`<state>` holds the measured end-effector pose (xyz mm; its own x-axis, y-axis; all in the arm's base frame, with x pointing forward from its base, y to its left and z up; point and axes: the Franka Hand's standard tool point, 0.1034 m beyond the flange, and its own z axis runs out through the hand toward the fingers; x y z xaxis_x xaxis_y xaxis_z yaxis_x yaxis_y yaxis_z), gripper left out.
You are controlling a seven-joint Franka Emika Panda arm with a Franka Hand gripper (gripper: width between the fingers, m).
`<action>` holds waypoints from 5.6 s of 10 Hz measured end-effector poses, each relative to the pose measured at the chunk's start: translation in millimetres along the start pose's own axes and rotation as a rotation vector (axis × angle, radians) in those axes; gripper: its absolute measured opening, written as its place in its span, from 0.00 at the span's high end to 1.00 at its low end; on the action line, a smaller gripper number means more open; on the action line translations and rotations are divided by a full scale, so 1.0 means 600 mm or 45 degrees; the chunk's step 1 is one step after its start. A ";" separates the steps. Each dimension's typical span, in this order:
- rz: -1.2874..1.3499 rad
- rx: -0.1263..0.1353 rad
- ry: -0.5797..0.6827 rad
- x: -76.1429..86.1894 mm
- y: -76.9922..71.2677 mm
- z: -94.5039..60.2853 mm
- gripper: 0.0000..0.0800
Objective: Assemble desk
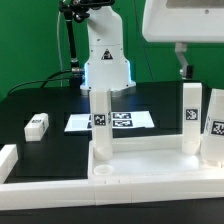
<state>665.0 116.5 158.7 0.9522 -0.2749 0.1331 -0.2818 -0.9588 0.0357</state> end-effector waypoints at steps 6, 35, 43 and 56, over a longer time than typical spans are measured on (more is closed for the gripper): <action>0.049 -0.038 -0.024 -0.029 -0.015 0.058 0.19; 1.107 0.351 0.269 -0.022 0.016 0.064 0.19; 0.068 0.193 0.270 0.001 -0.001 0.042 0.19; -0.201 0.126 -0.243 -0.055 0.016 0.056 0.19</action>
Offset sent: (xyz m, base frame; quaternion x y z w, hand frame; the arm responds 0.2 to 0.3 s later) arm 0.0036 0.0151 -0.0257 -0.0195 0.0109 0.0171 0.9996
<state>634.7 114.2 121.2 0.9911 -0.1208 -0.0559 -0.1239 -0.9907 -0.0568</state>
